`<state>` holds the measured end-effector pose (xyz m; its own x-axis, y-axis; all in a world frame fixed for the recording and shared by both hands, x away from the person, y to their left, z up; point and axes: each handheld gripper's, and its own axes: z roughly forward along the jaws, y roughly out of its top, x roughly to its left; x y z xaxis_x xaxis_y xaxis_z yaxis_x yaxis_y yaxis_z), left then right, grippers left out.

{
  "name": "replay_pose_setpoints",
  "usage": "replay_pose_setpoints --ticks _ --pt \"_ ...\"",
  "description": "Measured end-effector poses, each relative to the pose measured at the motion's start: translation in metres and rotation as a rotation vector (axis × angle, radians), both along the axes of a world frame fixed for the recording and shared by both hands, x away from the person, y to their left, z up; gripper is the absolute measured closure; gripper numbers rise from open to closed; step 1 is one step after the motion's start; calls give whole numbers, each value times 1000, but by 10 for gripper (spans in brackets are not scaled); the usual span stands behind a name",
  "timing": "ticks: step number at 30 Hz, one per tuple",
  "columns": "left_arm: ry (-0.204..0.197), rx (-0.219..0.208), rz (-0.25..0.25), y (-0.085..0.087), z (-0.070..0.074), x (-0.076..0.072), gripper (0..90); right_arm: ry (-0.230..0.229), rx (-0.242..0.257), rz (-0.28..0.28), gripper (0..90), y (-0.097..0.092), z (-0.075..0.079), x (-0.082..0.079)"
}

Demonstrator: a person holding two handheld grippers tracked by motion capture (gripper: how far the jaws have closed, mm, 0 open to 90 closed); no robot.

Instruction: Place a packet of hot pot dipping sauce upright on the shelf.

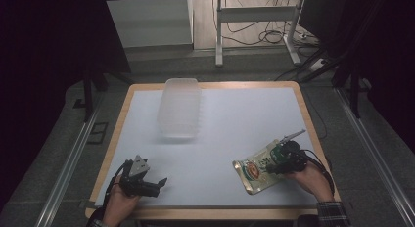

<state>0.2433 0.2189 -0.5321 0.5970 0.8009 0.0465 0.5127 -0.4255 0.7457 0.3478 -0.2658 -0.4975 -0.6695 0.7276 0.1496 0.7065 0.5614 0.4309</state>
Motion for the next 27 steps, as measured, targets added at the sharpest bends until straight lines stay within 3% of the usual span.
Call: replay_pose_setpoints --ticks 2,4,8,15,18,23,27 --pt "0 1 0 0 0 0 11 -8 2 5 402 0 0 0" --pt "1 4 -1 0 0 0 11 2 52 7 415 0 -1 1" --pt "1 6 0 0 0 0 11 -7 76 -10 459 1 -3 1" --pt "-2 10 0 -1 0 0 11 -61 93 52 786 7 -5 -4" --pt "-3 10 0 0 0 0 11 -91 62 60 883 12 -3 -7" --pt "-3 11 2 0 0 0 11 -100 73 54 893 12 2 -9" --pt "-4 11 4 0 0 0 11 -143 79 66 893 13 12 -13"
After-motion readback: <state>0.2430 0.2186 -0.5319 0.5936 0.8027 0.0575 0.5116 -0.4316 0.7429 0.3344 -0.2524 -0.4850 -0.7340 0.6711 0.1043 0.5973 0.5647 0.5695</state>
